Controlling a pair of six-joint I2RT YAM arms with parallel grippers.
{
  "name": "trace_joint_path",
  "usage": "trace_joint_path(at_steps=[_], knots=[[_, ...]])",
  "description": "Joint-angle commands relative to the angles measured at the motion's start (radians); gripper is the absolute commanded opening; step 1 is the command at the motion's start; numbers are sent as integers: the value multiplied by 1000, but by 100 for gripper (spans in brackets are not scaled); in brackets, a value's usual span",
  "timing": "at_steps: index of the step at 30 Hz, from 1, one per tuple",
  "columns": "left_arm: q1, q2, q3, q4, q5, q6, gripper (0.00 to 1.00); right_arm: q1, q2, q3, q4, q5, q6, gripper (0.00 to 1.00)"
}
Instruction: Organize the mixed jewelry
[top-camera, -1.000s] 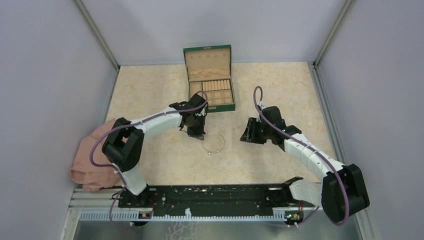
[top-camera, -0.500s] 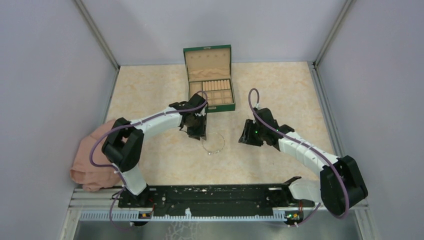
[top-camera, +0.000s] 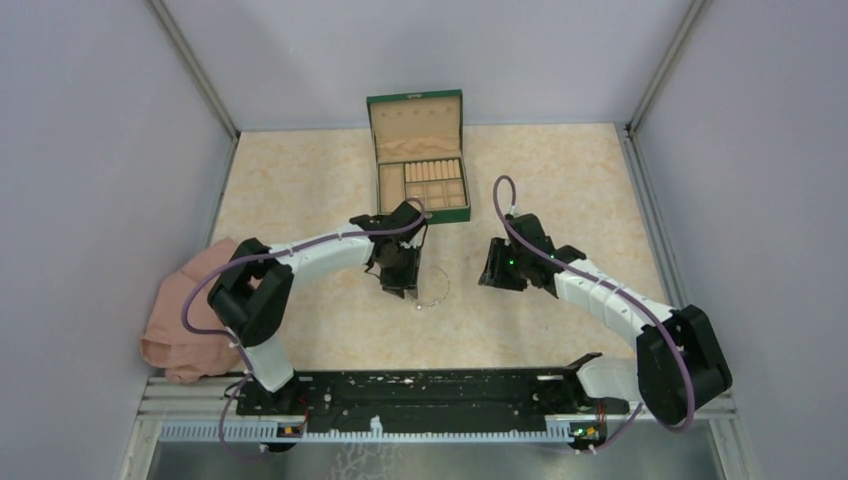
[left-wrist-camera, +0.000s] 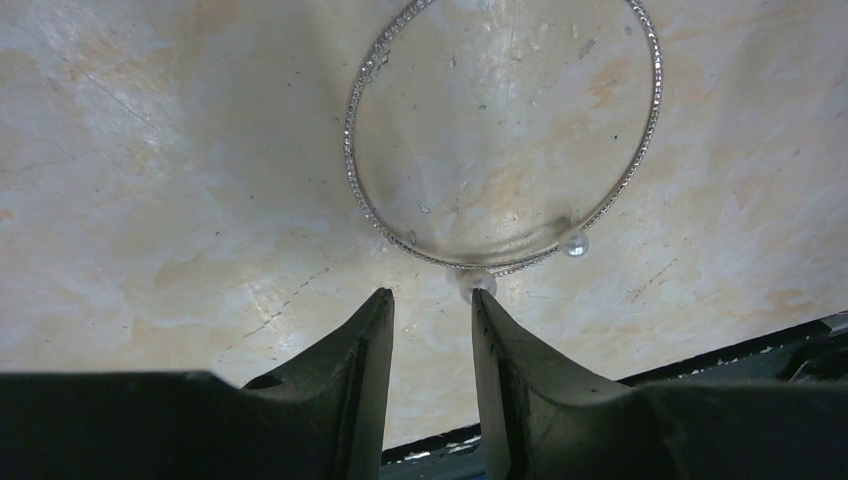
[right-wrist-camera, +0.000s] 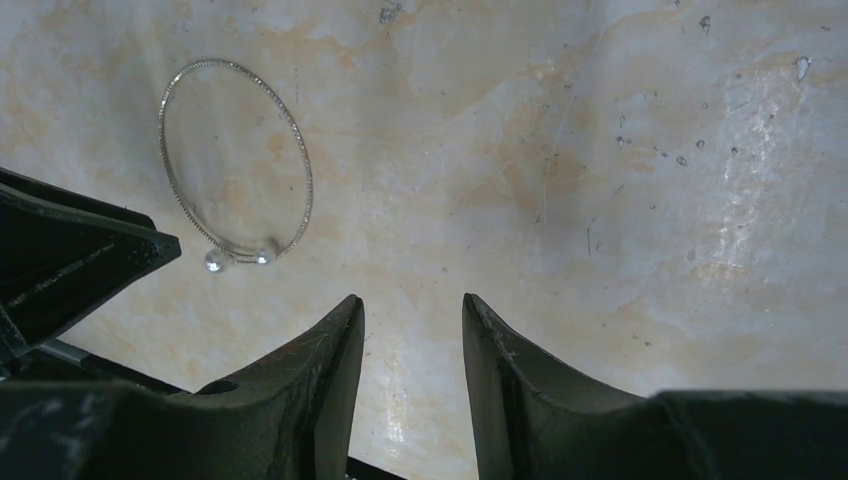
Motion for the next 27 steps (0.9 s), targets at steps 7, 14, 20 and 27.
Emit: trace_joint_path(at_steps=[7, 14, 20, 27], knots=[[-63, 43, 22, -8, 39, -39, 41, 6, 13, 49, 3, -10, -46, 41], [-82, 67, 28, 4, 20, -59, 38, 6, -24, 35, -18, -4, -61, 41], [-84, 80, 26, 29, 20, -64, 35, 6, -42, 22, -19, -5, -57, 41], [-91, 91, 28, 29, 12, -58, 24, 6, -57, 20, -26, -3, -56, 41]])
